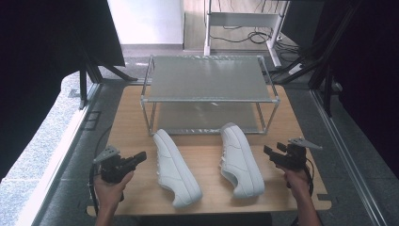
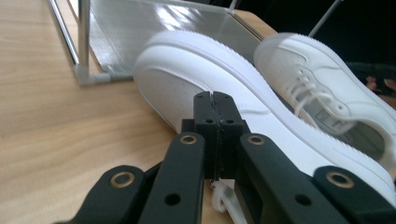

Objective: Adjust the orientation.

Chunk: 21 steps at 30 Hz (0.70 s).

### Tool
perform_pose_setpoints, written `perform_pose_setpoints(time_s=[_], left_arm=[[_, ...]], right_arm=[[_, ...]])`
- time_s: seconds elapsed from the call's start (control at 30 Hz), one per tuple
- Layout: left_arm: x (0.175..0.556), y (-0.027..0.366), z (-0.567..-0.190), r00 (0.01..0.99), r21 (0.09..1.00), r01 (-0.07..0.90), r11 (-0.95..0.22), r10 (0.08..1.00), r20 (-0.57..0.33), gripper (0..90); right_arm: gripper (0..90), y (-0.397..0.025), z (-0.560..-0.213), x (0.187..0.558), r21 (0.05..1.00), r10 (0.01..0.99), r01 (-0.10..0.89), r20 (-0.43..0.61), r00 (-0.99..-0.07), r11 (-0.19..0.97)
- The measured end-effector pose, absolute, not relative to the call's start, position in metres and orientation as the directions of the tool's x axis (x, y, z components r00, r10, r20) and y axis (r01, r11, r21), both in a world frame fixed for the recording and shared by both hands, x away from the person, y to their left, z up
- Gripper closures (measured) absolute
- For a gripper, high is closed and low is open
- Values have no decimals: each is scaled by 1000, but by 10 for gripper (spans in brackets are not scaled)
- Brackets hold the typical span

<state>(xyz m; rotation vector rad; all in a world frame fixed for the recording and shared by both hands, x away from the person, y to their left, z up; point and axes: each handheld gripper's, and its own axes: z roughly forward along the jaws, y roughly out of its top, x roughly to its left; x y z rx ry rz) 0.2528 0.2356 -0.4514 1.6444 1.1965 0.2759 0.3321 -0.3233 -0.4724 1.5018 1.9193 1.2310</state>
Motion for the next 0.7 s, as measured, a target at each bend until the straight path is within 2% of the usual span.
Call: perform_pose_setpoints(time_s=[0.1,0.3,0.5,0.7], left_arm=[[249,235,-454,456,814,579,46,810,-370,900],[231,231,-483,428,756,651,65,791,-437,900],[209,218,-499,461,728,686,15,765,-450,900],[210,205,-504,493,716,698,-27,744,-452,900]], right_arm=[[346,-323,-473,334,827,920,561,194,-342,34],[346,-328,-468,333,840,914,541,196,-355,30],[346,-329,-465,331,842,916,539,199,-348,22],[346,-328,-464,331,845,915,534,205,-348,13]])
